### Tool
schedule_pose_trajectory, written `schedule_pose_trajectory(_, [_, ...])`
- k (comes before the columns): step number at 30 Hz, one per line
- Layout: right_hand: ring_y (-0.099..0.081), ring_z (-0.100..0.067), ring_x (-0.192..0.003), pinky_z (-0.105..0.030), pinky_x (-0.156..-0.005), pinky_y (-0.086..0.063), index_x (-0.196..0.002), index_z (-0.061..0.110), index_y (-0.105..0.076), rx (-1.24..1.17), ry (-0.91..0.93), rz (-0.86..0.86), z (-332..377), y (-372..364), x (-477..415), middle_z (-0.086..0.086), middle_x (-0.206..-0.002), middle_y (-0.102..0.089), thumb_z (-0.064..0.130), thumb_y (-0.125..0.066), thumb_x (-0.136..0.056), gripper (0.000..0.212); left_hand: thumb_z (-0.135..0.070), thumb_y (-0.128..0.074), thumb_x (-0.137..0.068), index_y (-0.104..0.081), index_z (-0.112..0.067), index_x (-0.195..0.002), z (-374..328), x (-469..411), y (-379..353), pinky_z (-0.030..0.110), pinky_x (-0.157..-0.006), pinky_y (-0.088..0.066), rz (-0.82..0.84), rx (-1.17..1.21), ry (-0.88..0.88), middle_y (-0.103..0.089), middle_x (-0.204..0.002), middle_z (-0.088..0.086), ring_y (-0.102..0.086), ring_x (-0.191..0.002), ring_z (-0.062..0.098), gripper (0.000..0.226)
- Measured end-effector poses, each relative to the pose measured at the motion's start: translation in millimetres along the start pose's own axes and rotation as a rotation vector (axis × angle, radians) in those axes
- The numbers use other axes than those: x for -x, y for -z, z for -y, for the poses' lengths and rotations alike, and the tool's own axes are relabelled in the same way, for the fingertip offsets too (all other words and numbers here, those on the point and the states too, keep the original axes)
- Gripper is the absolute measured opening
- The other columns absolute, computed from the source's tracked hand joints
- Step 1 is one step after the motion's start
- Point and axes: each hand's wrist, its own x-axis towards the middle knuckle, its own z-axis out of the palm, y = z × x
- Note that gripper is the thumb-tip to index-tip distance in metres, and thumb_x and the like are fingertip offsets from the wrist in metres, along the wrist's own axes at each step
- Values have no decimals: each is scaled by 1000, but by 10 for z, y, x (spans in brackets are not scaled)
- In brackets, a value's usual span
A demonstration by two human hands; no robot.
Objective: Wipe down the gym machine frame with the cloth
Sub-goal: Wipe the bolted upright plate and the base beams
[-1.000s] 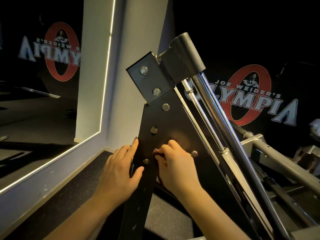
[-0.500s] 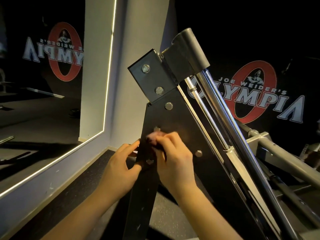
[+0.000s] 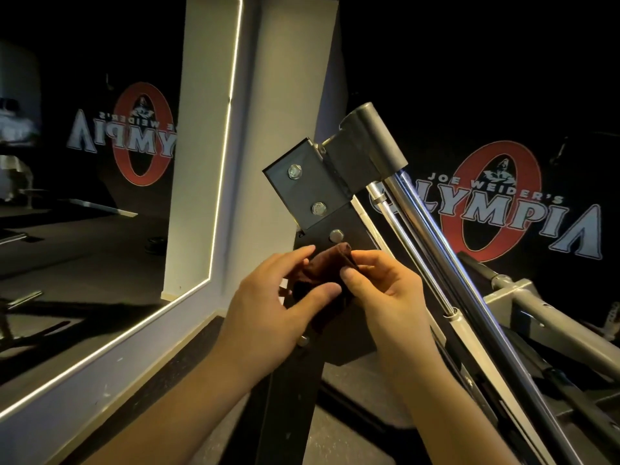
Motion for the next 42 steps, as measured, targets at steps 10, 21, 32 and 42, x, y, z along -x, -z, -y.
schedule_pose_trajectory(10, [-67,-7,-96,-28,-87,-58,-103,11,-70,489,581,-199,323,451,-444,3,-101,-70,-2,-67,-89,19,-45,-70,-88,-63,-31,-115,-49,-759,224,23,-86,-58,-303,-56,-217,-66,-106,-18,-65,-102,5,31])
schedule_pose_trajectory(21, [-59,-15,-113,-58,-101,-49,-122,36,-56,665,477,-337,-108,725,-513,19,-114,-59,22,-61,-90,35,-26,-70,-95,-71,-7,-122,-243,-1512,-345,40,-86,-47,-475,-433,-654,-67,-112,11,-57,-105,28,33])
schedule_pose_trajectory(32, [-58,-22,-125,-55,-107,-47,-130,10,-64,733,537,-301,-387,822,-105,-2,-130,-64,8,-67,-85,45,-16,-67,-94,-69,-2,-126,-9,-1030,-218,38,-83,-50,-341,-548,-690,-66,-111,16,-57,-100,32,34])
schedule_pose_trajectory(42, [-60,-11,-118,-44,-101,-55,-127,19,-64,613,403,-170,-902,594,453,6,-126,-62,-6,-73,-83,51,-19,-58,-97,-70,-1,-123,540,-90,-385,36,-96,-54,-155,-536,-547,-67,-116,19,-60,-108,33,34])
